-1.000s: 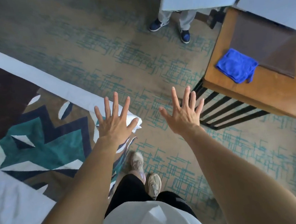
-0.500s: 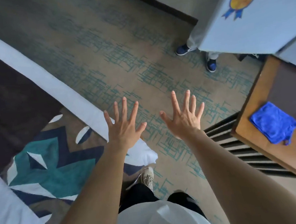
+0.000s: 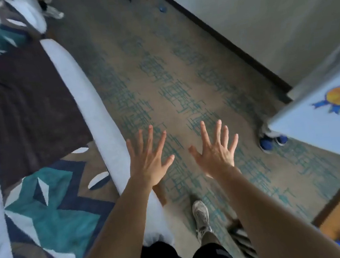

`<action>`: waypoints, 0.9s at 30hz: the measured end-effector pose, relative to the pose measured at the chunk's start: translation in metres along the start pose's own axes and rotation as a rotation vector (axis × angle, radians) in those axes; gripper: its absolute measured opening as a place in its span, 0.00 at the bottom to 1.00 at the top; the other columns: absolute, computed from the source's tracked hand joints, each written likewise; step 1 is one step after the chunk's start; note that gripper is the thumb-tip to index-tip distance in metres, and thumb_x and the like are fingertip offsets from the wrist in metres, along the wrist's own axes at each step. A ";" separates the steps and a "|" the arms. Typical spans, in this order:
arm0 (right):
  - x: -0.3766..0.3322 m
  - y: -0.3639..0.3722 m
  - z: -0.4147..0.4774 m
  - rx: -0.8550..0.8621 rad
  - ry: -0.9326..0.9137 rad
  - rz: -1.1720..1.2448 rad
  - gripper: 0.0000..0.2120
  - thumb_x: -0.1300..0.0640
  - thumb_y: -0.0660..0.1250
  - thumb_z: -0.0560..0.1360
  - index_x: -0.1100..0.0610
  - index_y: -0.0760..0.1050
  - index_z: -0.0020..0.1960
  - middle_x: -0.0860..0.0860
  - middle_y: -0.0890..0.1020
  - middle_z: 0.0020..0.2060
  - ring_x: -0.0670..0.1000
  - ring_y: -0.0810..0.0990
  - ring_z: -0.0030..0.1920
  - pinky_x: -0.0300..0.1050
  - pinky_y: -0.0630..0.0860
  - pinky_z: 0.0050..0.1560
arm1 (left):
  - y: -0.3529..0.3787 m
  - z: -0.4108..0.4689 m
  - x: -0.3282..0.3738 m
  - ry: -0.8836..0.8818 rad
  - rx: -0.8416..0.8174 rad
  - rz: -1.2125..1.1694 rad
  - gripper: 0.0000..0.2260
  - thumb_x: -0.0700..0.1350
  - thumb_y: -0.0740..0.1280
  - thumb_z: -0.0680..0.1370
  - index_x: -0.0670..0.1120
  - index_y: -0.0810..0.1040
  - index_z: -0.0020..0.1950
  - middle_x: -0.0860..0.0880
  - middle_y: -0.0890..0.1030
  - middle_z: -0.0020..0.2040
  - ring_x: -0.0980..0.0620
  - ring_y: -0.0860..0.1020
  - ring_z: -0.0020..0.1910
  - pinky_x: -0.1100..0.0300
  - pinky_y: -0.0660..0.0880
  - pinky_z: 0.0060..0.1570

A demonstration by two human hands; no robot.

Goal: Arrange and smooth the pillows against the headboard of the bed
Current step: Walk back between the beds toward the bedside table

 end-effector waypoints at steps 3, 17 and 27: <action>0.002 -0.001 0.033 -0.035 -0.106 -0.023 0.40 0.28 0.44 0.77 0.43 0.35 0.81 0.61 0.38 0.81 0.63 0.39 0.81 0.70 0.35 0.75 | 0.006 0.011 0.009 -0.103 -0.020 -0.031 0.37 0.72 0.45 0.78 0.59 0.30 0.79 0.45 0.34 0.82 0.38 0.37 0.80 0.31 0.37 0.73; 0.048 -0.022 0.147 -0.095 -0.255 -0.097 0.42 0.25 0.36 0.73 0.43 0.34 0.81 0.59 0.36 0.81 0.63 0.37 0.80 0.71 0.32 0.74 | 0.007 0.084 0.043 -0.367 -0.062 -0.092 0.38 0.72 0.41 0.78 0.55 0.29 0.79 0.47 0.30 0.80 0.38 0.37 0.80 0.31 0.37 0.73; -0.019 -0.020 0.216 -0.118 -0.382 -0.098 0.40 0.25 0.35 0.76 0.44 0.33 0.81 0.58 0.35 0.81 0.64 0.36 0.81 0.70 0.29 0.72 | 0.000 0.140 0.001 -0.438 -0.074 -0.075 0.37 0.73 0.39 0.77 0.56 0.27 0.78 0.48 0.27 0.79 0.38 0.35 0.80 0.33 0.34 0.71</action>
Point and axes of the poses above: each hand's wrist, its own z-axis towards the middle knuckle, its own y-axis out of the palm, x = y × z, the point moved 9 cm from there along z, towards the middle knuckle
